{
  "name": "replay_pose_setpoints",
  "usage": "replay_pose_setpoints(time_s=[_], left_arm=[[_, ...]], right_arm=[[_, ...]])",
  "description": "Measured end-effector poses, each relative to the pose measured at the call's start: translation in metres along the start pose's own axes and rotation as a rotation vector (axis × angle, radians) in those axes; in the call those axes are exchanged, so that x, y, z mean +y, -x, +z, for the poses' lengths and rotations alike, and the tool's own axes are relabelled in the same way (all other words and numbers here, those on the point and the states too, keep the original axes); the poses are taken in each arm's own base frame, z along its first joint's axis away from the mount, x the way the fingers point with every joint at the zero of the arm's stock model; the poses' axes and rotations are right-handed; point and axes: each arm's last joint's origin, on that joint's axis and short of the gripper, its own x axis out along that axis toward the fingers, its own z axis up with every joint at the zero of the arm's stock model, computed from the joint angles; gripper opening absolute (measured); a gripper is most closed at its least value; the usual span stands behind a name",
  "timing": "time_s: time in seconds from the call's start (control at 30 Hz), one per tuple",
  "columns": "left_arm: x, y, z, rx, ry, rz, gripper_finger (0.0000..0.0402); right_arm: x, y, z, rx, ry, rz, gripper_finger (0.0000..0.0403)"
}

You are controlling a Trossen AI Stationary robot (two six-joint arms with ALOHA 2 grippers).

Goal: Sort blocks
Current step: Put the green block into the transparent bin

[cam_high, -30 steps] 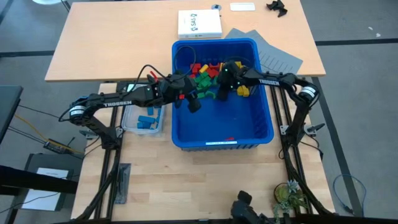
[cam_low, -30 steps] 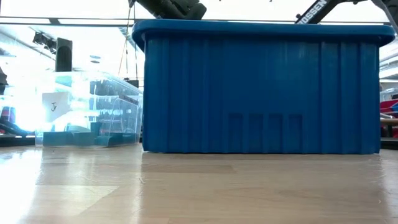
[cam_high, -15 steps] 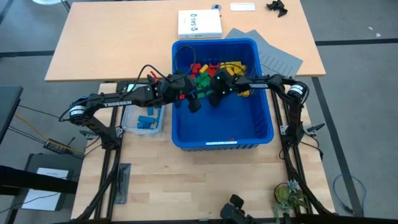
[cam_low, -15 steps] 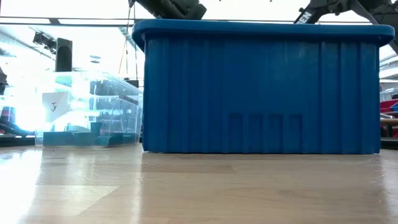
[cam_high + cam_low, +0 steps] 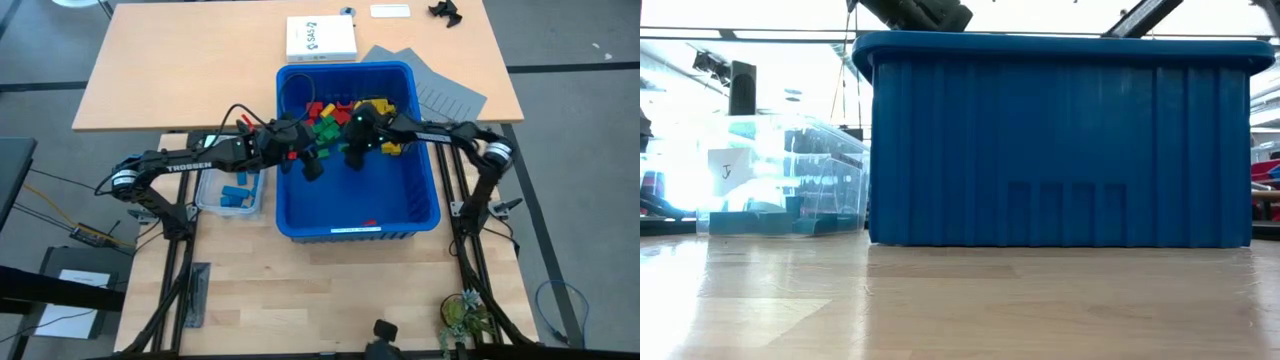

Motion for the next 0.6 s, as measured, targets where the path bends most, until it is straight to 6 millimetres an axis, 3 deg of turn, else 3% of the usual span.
replay_pose_setpoints(time_s=[0.2, 0.37, 0.6], left_arm=[[-0.002, 0.0, 0.004, -0.034, 0.194, -0.117, 0.016], [0.001, -0.001, 0.005, -0.044, 0.336, -0.128, 0.0194], [0.002, 0.001, 0.019, -0.177, 0.471, -0.162, 0.0218]], right_arm=[[0.032, 0.066, 0.025, -0.193, 0.165, -0.006, 0.0114], [0.061, 0.111, 0.04, -0.362, 0.3, -0.141, 0.0114], [0.093, 0.145, 0.052, -0.519, 0.417, -0.332, 0.0114]])
